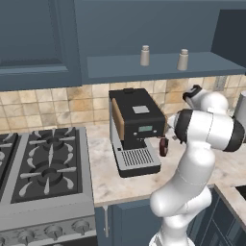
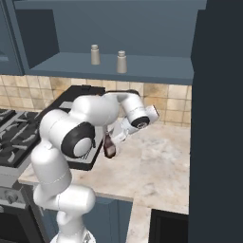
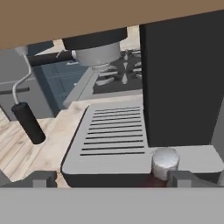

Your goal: There are various items on the counter. Only move the condiments/shakers into the cabinet.

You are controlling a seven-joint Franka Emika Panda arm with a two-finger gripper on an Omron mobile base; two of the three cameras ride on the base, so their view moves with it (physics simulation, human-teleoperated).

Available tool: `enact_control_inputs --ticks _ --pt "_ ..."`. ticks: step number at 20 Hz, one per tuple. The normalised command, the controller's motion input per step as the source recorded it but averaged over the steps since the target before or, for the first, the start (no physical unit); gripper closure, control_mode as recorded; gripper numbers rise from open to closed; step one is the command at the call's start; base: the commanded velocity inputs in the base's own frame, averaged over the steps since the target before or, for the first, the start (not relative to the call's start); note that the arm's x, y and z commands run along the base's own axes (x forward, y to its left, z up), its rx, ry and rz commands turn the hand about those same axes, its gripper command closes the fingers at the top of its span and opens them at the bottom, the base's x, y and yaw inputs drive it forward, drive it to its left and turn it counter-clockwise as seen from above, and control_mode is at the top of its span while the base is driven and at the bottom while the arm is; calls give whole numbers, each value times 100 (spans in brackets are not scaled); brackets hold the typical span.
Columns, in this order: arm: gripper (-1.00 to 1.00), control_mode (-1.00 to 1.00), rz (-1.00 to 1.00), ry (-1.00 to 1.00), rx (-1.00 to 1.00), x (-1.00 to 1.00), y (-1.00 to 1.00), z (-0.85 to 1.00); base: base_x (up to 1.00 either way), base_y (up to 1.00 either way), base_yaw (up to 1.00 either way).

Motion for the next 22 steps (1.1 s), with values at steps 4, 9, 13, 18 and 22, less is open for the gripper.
enact_control_inputs --ticks 4,9,13,18,22 --pt "-100 -100 -1 0 0 37 0 0 0 0 0" --pt "-100 -100 0 0 0 13 1 -8 0 0 0" --pt "-100 -100 1 1 0 0 1 -16 0 0 0" --pt "-100 -100 7 0 0 0 0 -12 0 0 0" --pt "-100 -100 4 0 0 0 0 -6 0 0 0"
